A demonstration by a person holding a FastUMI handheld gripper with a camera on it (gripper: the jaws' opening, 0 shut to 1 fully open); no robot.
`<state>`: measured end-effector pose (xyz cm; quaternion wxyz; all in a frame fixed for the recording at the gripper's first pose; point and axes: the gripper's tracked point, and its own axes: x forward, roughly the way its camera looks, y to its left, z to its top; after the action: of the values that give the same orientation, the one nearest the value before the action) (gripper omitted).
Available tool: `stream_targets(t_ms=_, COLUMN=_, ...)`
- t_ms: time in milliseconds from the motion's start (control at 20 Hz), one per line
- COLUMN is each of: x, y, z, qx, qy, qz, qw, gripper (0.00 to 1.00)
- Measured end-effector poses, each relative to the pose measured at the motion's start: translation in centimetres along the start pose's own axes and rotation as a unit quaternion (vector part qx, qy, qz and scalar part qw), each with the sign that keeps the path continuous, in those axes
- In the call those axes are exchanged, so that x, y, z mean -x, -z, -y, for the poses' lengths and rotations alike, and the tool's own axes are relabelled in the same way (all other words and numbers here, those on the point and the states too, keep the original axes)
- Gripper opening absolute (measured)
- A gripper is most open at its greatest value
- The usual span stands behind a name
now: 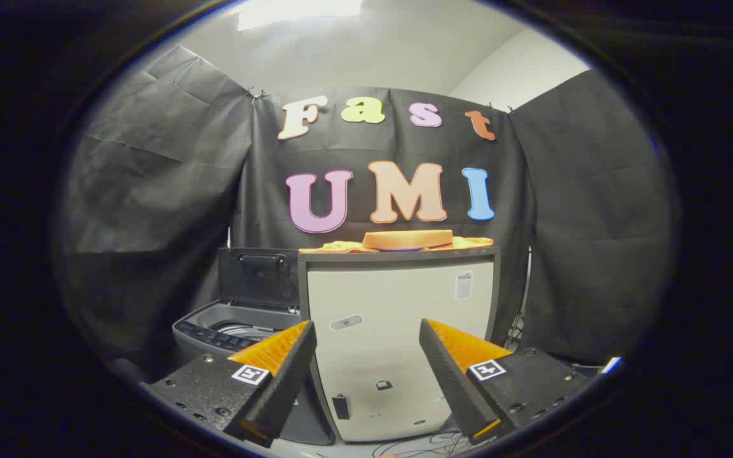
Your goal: Put the clothes into the washing machine and then close the washing machine lid.
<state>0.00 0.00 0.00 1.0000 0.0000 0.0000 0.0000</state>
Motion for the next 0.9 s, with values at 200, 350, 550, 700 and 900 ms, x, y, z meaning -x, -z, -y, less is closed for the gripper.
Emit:
stream_targets(t_ms=200, x=0.3, y=-0.2, z=0.0, qx=-0.003, qy=-0.002, qz=-0.003, qw=1.000, gripper=0.98)
stream_targets(t_ms=350, x=0.4, y=-0.5, z=0.1, qx=-0.008, qy=-0.001, qz=-0.003, qw=1.000, gripper=0.98)
stream_targets(t_ms=550, x=0.2, y=-0.8, z=0.2, qx=-0.019, qy=0.002, qz=-0.004, qw=1.000, gripper=0.98)
stream_targets(t_ms=700, x=-0.2, y=-1.2, z=0.1, qx=-0.025, qy=0.002, qz=-0.002, qw=1.000, gripper=0.98)
stream_targets(t_ms=900, x=-1.1, y=-2.3, z=-0.4, qx=-0.024, qy=-0.002, qz=-0.007, qw=1.000, gripper=0.98)
